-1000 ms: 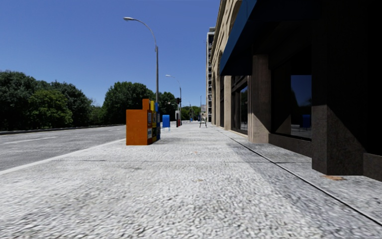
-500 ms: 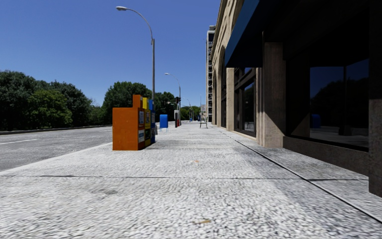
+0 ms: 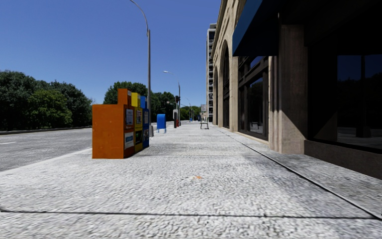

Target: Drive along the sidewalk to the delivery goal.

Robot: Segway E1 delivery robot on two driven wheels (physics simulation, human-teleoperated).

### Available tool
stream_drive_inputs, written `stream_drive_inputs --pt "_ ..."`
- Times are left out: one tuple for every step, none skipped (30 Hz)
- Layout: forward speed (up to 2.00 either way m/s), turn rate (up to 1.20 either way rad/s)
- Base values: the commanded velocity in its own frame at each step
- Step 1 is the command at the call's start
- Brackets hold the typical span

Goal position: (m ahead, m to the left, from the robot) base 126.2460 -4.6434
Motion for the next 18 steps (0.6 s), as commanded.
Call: stream_drive_inputs --pt "2.00 0.00" --pt "2.00 0.00" --pt "2.00 0.00" --pt "2.00 0.00" --pt "2.00 0.00" --pt "2.00 -0.11" --pt "2.00 -0.18" --pt "2.00 -0.18" --pt "2.00 -0.20" --pt "2.00 -0.21" --pt "2.00 -0.21" --pt "2.00 -0.21" --pt "2.00 -0.21" --pt "2.00 -0.20" --pt "2.00 -0.20" --pt "2.00 0.00" --pt "2.00 0.00" --pt "2.00 0.00"
